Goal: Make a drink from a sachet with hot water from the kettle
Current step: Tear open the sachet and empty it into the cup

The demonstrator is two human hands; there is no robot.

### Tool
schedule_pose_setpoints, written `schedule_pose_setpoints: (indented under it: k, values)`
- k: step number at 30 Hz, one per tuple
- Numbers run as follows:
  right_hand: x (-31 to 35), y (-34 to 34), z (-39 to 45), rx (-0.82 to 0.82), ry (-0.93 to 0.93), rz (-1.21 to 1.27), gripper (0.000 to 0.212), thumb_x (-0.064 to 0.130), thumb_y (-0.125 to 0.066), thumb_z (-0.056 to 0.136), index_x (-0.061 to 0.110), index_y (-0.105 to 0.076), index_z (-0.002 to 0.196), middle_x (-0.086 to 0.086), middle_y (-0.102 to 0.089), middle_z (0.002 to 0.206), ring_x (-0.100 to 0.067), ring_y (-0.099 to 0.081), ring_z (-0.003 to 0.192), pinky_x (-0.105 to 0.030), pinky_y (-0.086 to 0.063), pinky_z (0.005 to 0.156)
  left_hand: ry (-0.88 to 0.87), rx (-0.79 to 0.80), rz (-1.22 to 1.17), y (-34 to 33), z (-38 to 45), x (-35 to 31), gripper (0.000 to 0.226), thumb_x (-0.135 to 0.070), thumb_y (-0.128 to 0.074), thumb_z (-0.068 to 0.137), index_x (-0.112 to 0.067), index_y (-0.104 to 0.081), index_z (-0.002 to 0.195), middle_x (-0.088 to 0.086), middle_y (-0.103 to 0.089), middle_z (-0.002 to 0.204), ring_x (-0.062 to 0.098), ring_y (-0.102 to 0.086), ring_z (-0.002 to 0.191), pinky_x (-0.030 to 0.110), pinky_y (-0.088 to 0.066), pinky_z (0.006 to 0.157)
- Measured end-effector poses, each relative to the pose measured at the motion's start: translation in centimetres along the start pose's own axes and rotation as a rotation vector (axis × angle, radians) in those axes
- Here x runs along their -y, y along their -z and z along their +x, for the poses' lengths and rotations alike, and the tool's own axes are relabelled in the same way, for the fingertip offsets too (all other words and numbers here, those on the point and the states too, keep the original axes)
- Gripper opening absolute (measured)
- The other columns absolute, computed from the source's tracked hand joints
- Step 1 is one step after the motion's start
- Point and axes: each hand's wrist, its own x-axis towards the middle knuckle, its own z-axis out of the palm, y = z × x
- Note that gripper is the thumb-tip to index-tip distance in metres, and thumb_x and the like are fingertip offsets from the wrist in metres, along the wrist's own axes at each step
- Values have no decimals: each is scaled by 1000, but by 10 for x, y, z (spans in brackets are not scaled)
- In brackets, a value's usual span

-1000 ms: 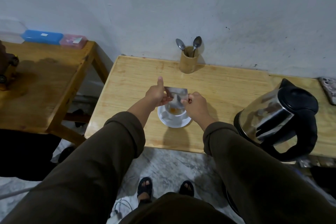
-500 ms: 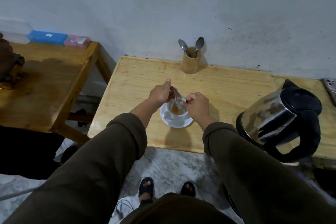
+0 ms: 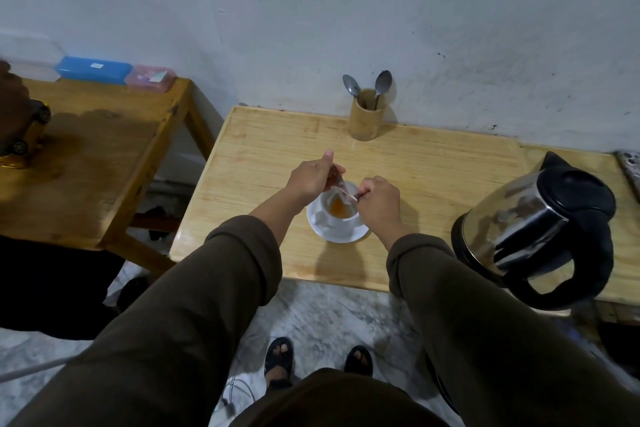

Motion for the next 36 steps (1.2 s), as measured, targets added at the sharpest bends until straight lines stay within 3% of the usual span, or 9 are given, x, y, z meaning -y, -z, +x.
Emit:
schedule_pose_setpoints:
  k: [4,12,16,24,27,29,31,33,36]
  values:
    - [-1,0,1,26,-19,-20,10,2,-61,83,1,-61,73,-7,-47,79,-23,-47,77,-19,-25,61,57,-27,15,5,3,5,69,-69,-32,82,-15,-74,81,13,-75,99,29,-69,101,44,-51,100]
    - [1,4,0,57,-93,5,30,12,-61,87,15,-43,64,10,-33,67,-20,-44,79,-27,-33,71,149,-23,-99,9,7,11,52,-48,-41,96,-8,-67,75,16,-70,96,23,-67,88,31,-56,90]
    - [2,3,-5,40,-18,3,17,-6,-52,83,0,-67,79,-3,-49,84,-21,-49,81,-26,-37,70,195,-12,-61,12,6,14,38,-38,-55,92,-8,-68,72,15,-68,84,24,-65,81,38,-55,97]
    - [0,4,-12,4,-49,84,22,-3,-56,84,9,-68,98,3,-46,98,-20,-53,97,-24,-41,71,241,90,28,18,-4,17,23,-8,-72,80,-9,-55,66,10,-60,75,17,-61,71,25,-56,81]
    - [4,5,-17,-37,-71,152,43,-1,-55,86,21,-58,123,3,-34,141,-17,-42,125,-20,-38,85,241,141,16,20,-10,23,24,0,-70,80,-10,-53,67,13,-61,79,22,-65,75,30,-56,83]
    - [11,8,-21,-38,-48,150,59,-5,-50,88,31,-47,134,1,-18,153,-18,-39,129,-21,-37,90,212,135,-55,20,-14,26,26,3,-66,83,-10,-52,65,11,-59,72,11,-68,55,20,-57,64]
    - [19,9,-23,-44,-97,276,61,-2,-45,90,33,-39,140,-7,-33,148,-22,-47,126,-27,-43,92,188,57,-94,22,-15,30,26,3,-66,83,-10,-52,65,9,-58,70,8,-65,50,19,-55,56]
    - [28,7,-24,-43,-156,419,50,8,-41,94,34,-40,137,-12,-58,126,-28,-58,112,-40,-50,96,179,-39,-96,25,-13,34,25,-1,-69,82,-12,-54,65,6,-59,70,14,-60,59,30,-55,71]
    - [43,-1,-26,21,-205,456,34,20,-54,92,29,-48,124,-11,-69,98,-26,-66,89,-40,-57,76,170,-149,-91,34,-13,40,25,-6,-72,80,-16,-55,65,2,-59,69,16,-57,63,31,-54,72]
